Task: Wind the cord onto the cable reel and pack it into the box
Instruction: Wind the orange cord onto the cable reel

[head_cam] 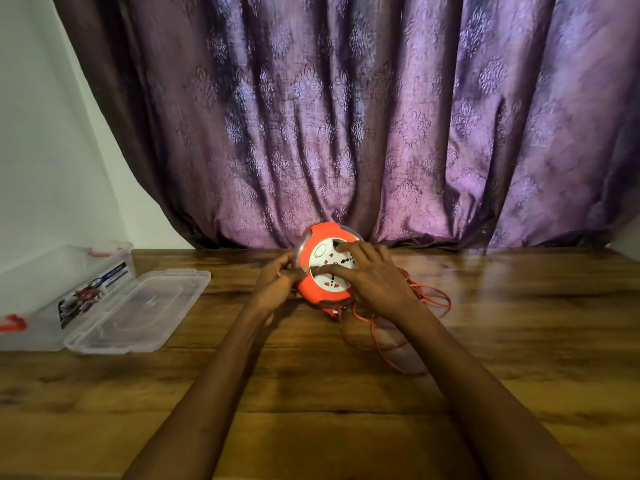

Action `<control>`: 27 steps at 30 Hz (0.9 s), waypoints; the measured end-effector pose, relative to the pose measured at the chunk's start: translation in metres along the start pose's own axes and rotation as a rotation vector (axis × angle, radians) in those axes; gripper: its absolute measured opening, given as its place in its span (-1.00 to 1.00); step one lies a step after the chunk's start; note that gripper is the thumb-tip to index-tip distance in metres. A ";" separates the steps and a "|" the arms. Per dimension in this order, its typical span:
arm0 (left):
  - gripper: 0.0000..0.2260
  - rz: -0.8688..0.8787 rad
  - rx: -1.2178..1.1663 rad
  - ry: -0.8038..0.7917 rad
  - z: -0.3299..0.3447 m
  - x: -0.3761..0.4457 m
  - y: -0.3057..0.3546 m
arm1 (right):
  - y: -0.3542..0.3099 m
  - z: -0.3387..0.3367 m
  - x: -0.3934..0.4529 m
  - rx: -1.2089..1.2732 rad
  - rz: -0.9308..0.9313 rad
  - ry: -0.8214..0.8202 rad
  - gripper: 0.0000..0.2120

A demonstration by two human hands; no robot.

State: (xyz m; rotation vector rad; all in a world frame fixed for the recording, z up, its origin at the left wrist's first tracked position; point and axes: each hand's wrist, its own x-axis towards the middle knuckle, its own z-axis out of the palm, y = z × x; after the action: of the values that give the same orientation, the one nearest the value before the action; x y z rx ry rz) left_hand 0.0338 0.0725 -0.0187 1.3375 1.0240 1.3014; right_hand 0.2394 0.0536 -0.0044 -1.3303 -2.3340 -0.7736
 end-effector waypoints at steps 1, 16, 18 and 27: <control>-0.78 0.002 0.003 -0.008 0.001 0.000 0.000 | -0.001 -0.001 0.000 -0.019 -0.005 -0.002 -0.44; -0.67 0.252 0.071 0.217 0.046 0.000 -0.025 | -0.017 0.004 0.011 0.193 0.614 0.190 -0.42; -0.65 0.298 0.166 0.251 0.050 -0.001 -0.027 | -0.019 0.006 0.015 0.401 0.760 0.173 -0.38; -0.63 0.360 0.263 0.264 0.060 -0.002 -0.036 | -0.018 0.016 0.022 1.189 1.040 0.244 -0.38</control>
State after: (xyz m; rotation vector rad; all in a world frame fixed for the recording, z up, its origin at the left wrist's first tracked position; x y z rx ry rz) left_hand 0.0959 0.0722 -0.0522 1.6345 1.2041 1.6906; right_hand 0.2121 0.0712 -0.0107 -1.3722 -1.1215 0.6466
